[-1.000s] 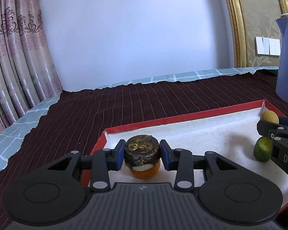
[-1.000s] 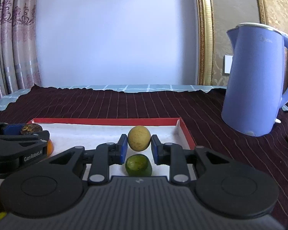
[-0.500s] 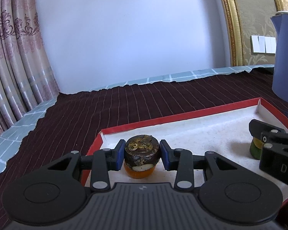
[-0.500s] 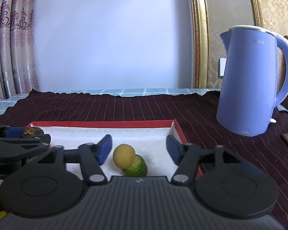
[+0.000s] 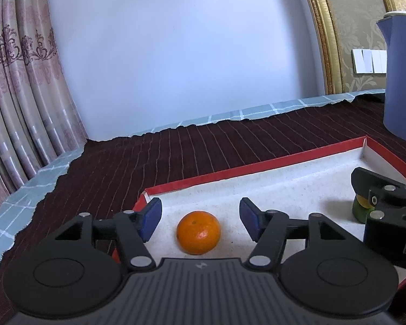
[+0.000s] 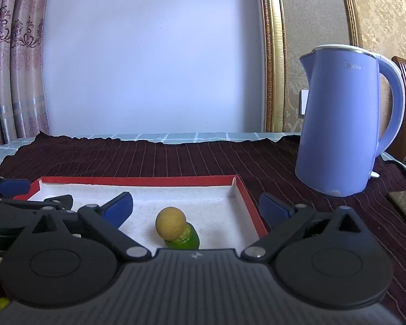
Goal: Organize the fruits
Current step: 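Withdraw both open tools up and out of the tray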
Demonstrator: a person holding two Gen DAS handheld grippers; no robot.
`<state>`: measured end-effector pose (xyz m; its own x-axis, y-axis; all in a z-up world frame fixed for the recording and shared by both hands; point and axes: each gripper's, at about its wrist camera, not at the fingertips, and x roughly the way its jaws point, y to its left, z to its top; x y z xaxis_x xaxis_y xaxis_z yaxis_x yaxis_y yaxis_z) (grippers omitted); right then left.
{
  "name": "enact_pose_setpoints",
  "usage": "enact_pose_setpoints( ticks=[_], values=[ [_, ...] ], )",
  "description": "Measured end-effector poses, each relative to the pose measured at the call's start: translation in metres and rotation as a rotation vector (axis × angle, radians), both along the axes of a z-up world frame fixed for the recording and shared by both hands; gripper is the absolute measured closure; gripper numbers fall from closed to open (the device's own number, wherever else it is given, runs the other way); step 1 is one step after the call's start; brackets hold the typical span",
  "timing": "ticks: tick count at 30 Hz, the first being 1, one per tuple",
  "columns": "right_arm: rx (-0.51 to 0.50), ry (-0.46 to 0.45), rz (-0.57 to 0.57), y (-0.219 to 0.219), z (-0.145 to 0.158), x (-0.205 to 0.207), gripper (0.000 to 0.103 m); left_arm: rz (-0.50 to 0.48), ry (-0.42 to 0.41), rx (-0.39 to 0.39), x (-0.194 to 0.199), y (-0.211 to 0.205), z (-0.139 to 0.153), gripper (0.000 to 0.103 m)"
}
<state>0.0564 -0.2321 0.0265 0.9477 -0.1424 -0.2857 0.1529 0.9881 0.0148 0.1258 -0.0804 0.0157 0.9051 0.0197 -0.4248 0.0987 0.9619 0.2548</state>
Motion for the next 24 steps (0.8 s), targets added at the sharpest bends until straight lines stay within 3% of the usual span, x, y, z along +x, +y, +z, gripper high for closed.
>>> enact_pose_setpoints(
  ticks=[10,14,17,24],
  values=[
    [-0.002,-0.007,0.006,-0.001,-0.001,-0.004,0.0,0.009,0.019,-0.021,-0.002,0.007,0.002,0.039],
    [-0.002,-0.02,0.014,-0.001,-0.001,-0.008,0.0,0.026,0.014,0.007,-0.007,0.007,0.0,0.038],
    [0.0,-0.021,0.017,-0.002,-0.001,-0.01,0.0,0.037,0.007,0.019,-0.011,0.008,0.0,0.027],
    [0.033,-0.032,0.004,-0.009,-0.002,-0.016,0.0,0.049,0.005,-0.014,-0.025,0.019,0.005,0.027]
  ],
)
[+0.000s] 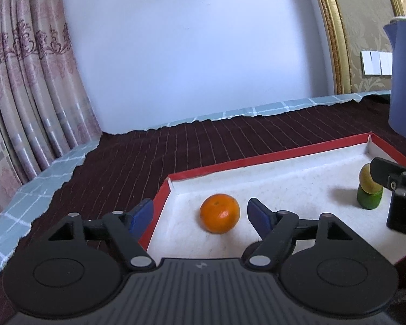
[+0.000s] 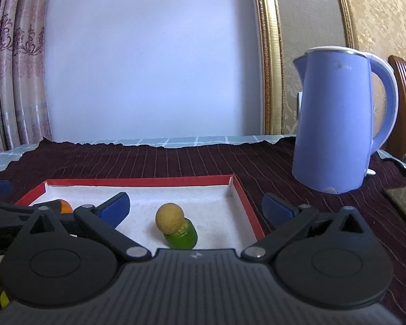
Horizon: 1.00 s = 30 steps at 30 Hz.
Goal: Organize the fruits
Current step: 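Withdraw both open tools up and out of the tray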
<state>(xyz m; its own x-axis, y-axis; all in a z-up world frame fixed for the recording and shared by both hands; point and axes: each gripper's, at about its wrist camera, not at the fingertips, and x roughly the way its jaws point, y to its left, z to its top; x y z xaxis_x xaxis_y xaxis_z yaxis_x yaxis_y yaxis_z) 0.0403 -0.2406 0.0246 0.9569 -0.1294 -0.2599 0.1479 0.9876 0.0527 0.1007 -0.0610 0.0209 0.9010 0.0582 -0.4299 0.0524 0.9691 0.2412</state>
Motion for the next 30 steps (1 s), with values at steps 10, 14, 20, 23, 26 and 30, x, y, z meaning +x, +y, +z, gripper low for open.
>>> enact_pose_setpoints(
  ticks=[10,14,20,23,26,30],
  values=[
    [0.014,0.003,0.005,0.0,-0.005,-0.015,0.0,0.02,0.009,-0.077,-0.022,0.022,0.0,0.027],
    [-0.02,-0.03,0.0,0.006,-0.004,-0.024,0.0,0.029,0.013,-0.088,-0.028,0.028,-0.001,0.027],
    [-0.026,-0.015,0.012,0.009,-0.003,-0.031,0.0,0.039,0.019,-0.102,-0.036,0.038,-0.003,0.027],
    [-0.018,-0.009,0.016,0.01,-0.003,-0.036,0.0,0.04,0.031,-0.118,-0.039,0.043,-0.006,0.027],
    [-0.011,-0.02,0.012,0.01,-0.004,-0.043,0.0,0.039,0.047,-0.139,-0.042,0.047,-0.008,0.027],
    [0.027,-0.03,0.003,0.005,-0.004,-0.051,0.0,0.037,0.061,-0.153,-0.046,0.049,-0.012,0.027]
  ],
)
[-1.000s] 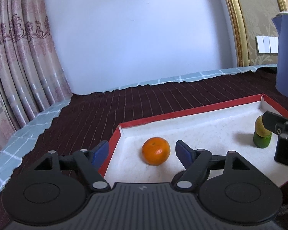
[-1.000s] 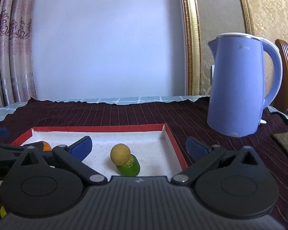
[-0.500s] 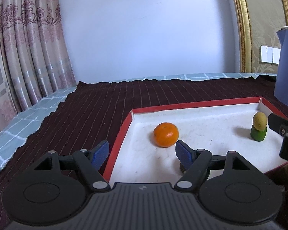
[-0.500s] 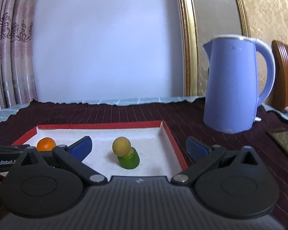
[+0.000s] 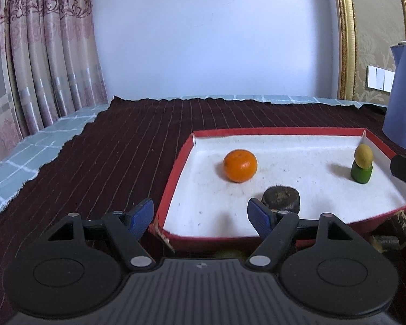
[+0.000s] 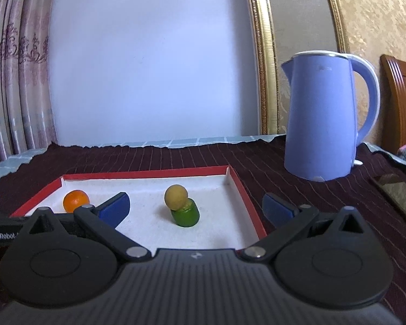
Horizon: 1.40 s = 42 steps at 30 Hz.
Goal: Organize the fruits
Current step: 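Withdraw both open tools up and out of the tray, then move both tools down toward the fruits lying in front of the tray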
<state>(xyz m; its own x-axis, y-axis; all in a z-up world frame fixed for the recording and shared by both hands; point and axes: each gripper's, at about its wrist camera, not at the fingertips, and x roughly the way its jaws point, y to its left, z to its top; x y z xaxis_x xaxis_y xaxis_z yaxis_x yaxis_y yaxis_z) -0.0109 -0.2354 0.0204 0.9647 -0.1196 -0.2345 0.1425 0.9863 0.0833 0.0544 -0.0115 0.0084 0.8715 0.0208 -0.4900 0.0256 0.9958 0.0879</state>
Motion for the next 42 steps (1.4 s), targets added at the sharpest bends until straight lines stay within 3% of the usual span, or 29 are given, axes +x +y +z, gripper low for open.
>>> enact_pose_setpoints(
  ticks=[6,13,22,24,29,36,39,42],
  values=[
    [0.065,0.036,0.014,-0.008,-0.003,-0.007,0.0,0.006,-0.004,-0.009,-0.006,0.002,-0.003,0.025],
    [0.057,0.042,0.024,-0.006,-0.004,-0.02,0.0,-0.013,-0.009,-0.074,-0.018,0.013,-0.001,0.024],
    [0.046,0.066,0.046,-0.006,-0.005,-0.032,0.0,-0.191,0.063,-0.294,-0.036,0.042,-0.005,0.024],
    [0.047,0.073,0.054,-0.007,-0.006,-0.034,0.0,-0.235,0.081,-0.314,-0.04,0.046,-0.007,0.024],
    [0.089,0.094,0.069,-0.014,-0.009,-0.035,0.0,-0.323,0.087,-0.233,-0.059,0.037,-0.013,0.024],
    [0.276,0.128,0.062,-0.044,-0.018,-0.03,0.0,-0.384,0.009,-0.108,-0.079,0.005,-0.002,0.024],
    [0.329,0.117,0.055,-0.052,-0.022,-0.032,0.0,-0.396,0.014,-0.06,-0.079,-0.01,-0.003,0.024],
    [0.335,0.112,0.052,-0.052,-0.023,-0.033,0.0,-0.341,0.0,0.0,-0.078,-0.012,-0.004,0.023]
  ],
)
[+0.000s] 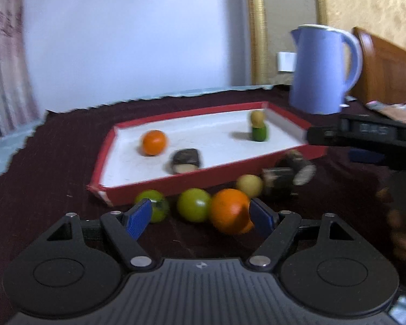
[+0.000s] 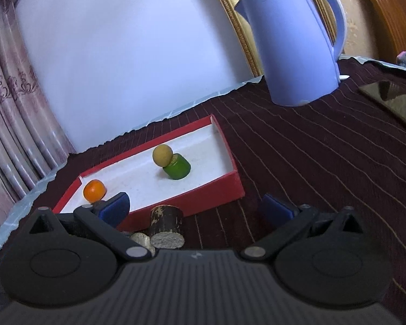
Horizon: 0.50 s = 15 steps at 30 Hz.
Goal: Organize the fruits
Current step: 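Move both tools down toward the fruits lying in front of the tray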
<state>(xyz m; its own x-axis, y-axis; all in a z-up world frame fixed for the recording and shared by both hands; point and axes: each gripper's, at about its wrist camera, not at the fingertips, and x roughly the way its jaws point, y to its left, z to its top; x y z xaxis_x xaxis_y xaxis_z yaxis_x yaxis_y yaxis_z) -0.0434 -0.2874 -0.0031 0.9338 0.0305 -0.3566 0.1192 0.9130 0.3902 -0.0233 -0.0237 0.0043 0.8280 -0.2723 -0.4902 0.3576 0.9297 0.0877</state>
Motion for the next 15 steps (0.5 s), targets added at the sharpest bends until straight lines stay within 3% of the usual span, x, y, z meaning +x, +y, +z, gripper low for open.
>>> enact_pose_setpoints(
  ticks=[6,11,15],
  values=[
    [-0.002,0.008,0.009,0.0,0.0,0.001,0.0,0.078,0.043,-0.112,0.017,0.04,0.008,0.023],
    [-0.003,0.019,0.012,0.001,0.0,0.004,0.0,0.134,0.045,-0.138,0.024,0.057,0.008,0.023],
    [-0.004,0.025,0.014,0.001,0.0,0.005,0.0,0.16,0.072,-0.086,0.032,0.056,0.001,0.024]
  ],
)
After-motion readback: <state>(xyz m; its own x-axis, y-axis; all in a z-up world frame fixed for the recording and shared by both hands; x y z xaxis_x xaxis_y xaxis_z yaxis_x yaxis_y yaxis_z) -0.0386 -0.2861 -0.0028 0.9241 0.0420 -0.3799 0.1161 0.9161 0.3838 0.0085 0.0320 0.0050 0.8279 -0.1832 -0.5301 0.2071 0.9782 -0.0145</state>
